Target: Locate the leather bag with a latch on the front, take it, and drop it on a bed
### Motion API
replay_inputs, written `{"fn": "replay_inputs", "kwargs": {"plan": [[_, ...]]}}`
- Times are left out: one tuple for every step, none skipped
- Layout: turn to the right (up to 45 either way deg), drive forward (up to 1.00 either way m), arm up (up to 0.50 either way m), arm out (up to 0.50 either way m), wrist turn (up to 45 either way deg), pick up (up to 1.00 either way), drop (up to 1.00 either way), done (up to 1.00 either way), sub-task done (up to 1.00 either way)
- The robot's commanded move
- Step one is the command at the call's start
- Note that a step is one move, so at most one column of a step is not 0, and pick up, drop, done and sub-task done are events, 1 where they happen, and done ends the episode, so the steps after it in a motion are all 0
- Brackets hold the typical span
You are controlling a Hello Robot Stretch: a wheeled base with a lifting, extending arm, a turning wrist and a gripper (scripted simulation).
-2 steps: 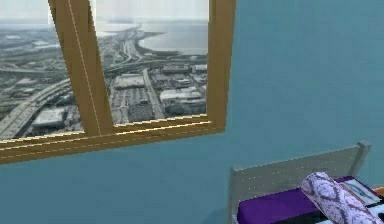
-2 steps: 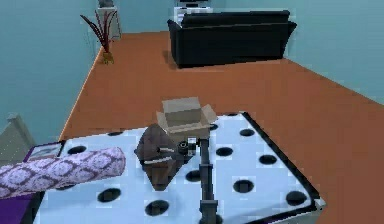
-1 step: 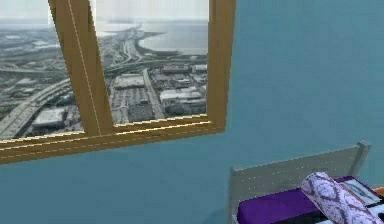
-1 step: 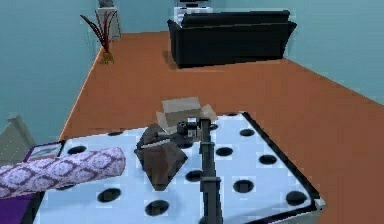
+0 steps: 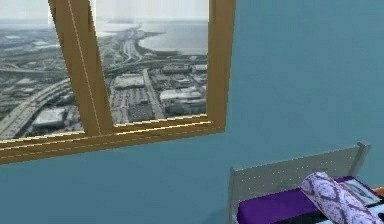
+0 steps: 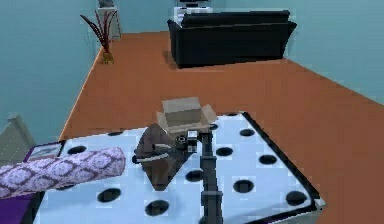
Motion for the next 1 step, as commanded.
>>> {"fn": "replay_inputs", "kwargs": {"plan": [[0.0, 0.00, 0.00, 0.00, 0.0, 0.00, 0.00, 1.00, 0.00]]}}
